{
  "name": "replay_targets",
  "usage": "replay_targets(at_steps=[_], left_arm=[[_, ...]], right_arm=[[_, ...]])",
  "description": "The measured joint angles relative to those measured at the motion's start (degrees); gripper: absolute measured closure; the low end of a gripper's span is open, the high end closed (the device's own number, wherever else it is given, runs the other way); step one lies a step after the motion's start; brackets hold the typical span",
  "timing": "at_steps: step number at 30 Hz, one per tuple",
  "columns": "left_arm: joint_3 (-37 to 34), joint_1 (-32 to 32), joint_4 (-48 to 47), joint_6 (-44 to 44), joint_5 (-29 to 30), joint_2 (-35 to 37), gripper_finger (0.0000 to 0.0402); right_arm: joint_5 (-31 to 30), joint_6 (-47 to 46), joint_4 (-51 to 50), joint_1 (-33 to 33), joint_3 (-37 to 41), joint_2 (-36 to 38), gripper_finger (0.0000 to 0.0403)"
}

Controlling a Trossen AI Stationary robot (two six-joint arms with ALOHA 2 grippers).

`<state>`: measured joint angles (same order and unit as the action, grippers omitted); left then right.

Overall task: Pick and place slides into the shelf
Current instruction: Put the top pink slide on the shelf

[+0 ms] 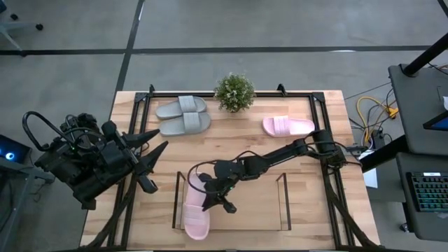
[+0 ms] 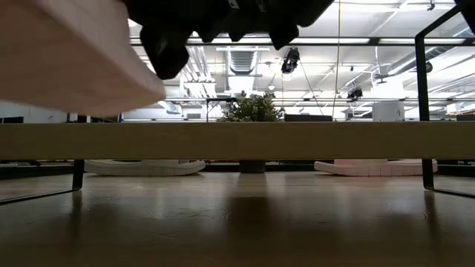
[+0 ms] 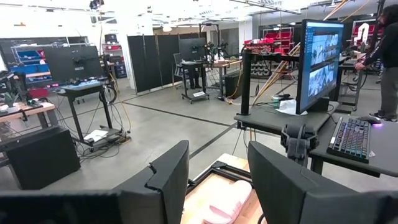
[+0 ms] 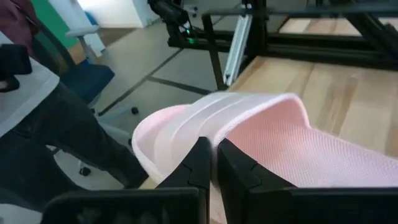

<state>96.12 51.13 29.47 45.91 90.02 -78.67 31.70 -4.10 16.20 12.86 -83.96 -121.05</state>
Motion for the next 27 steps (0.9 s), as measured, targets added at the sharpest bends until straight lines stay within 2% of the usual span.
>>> replay_targets(at_steps=[27], left_arm=[[0.00, 0.00, 0.02, -0.28, 0.00, -0.02, 0.0251]], right_arm=[[-0.26, 3.00, 4.21, -1.16, -0.07, -4.77, 0.0395]])
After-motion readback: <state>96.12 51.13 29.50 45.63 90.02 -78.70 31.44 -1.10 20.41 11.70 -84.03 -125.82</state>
